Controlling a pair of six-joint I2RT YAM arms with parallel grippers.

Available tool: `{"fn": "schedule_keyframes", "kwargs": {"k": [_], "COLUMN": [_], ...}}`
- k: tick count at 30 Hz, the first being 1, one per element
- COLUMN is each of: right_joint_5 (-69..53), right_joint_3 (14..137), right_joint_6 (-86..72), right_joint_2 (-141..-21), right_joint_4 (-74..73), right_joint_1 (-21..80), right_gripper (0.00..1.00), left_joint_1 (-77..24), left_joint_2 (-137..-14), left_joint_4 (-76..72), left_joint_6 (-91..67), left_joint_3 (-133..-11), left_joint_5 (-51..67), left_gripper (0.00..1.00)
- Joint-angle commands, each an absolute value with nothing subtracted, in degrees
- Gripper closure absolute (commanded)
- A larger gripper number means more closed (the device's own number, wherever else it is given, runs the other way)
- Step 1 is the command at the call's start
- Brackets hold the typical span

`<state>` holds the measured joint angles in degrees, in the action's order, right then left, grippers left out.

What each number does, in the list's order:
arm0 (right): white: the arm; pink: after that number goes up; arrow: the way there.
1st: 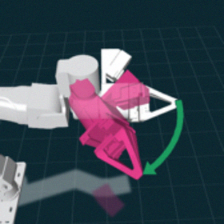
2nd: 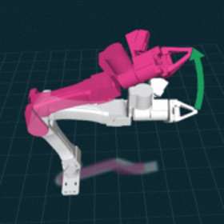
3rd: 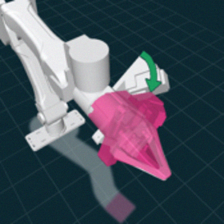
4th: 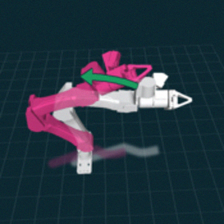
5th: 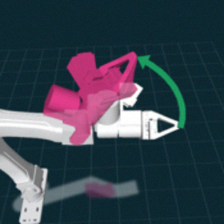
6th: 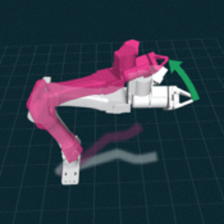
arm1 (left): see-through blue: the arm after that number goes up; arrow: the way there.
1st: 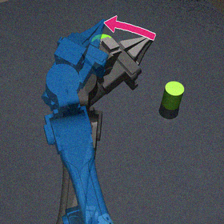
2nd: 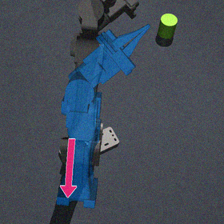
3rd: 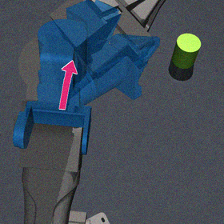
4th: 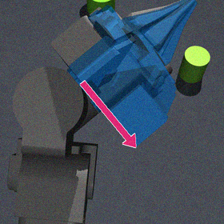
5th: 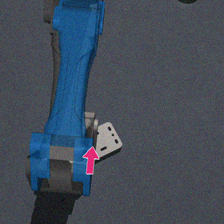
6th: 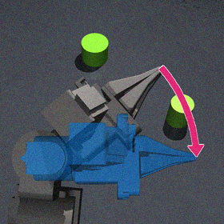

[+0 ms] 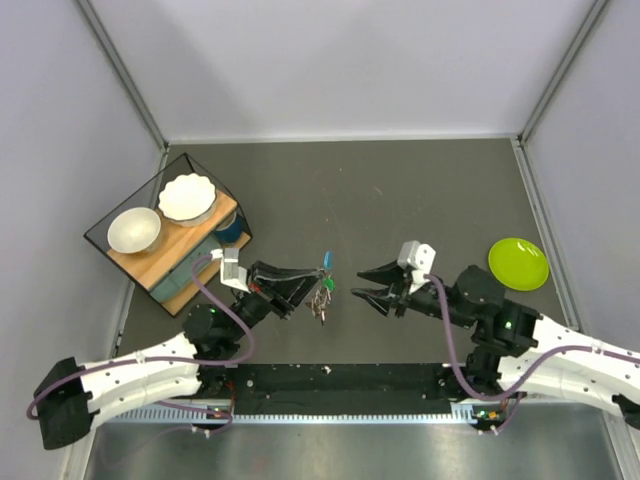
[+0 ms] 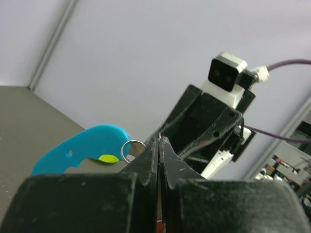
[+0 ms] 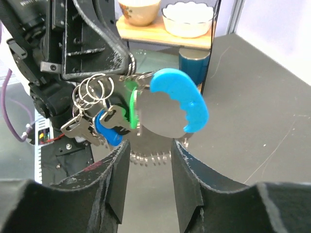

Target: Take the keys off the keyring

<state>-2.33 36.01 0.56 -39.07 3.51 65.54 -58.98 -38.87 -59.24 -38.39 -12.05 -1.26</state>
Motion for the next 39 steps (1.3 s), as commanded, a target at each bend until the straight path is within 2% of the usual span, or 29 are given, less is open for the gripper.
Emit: {"fn": "schedule_keyframes", "kwargs": {"k": [1, 3, 9, 17, 25, 28, 31, 36, 37, 39], "right_joint_5": [-1.6, -3.4, -8.2, -16.6, -19.0, -19.7, -19.8, -19.9, -19.9, -20.0], "right_joint_3": [38.8, 39.0, 41.2, 41.6, 42.4, 42.5, 42.0, 41.5, 41.3, 41.1], "right_joint_6": [-1.9, -2.8, -5.3, -4.0, -2.8, -2.5, -2.6, -2.9, -2.9, -2.9], "right_joint_2": [-33.3, -32.7, -34.5, -40.7, -44.4, -44.9, -45.0, -45.1, -45.2, -45.3], "right_joint_4": [2.7, 3.3, 6.6, 10.8, 11.9, 11.7, 12.2, 12.5, 12.5, 12.5], "right_joint_1": [66.4, 66.4, 66.4, 66.4, 66.4, 66.4, 66.4, 66.4, 66.4, 66.4], "right_gripper": [0.59, 0.55, 0.54, 0.51, 0.50, 0.54, 0.64, 0.88, 0.99, 1.00], "left_joint_1": [-59.0, -59.0, -59.0, -59.0, -59.0, -59.0, -59.0, -59.0, -59.0, -59.0], "left_joint_2": [-36.7, -36.4, -36.1, -35.4, -35.4, -35.5, -35.5, -35.6, -35.5, -35.5], "left_joint_4": [-63.6, -63.1, -61.9, -60.2, -58.9, -59.1, -59.1, -59.3, -59.2, -59.1], "left_joint_6": [-37.4, -36.7, -35.1, -33.9, -33.1, -33.1, -33.0, -33.0, -32.9, -33.0], "left_joint_3": [-12.7, -13.3, -14.5, -15.2, -16.1, -16.2, -16.2, -16.1, -16.0, -16.0], "left_joint_5": [6.2, 9.5, 15.5, 17.4, 18.6, 18.6, 18.5, 18.3, 18.3, 17.9], "left_gripper": [1.00, 1.00, 1.00, 1.00, 1.00, 1.00, 1.00, 1.00, 1.00, 1.00]}}
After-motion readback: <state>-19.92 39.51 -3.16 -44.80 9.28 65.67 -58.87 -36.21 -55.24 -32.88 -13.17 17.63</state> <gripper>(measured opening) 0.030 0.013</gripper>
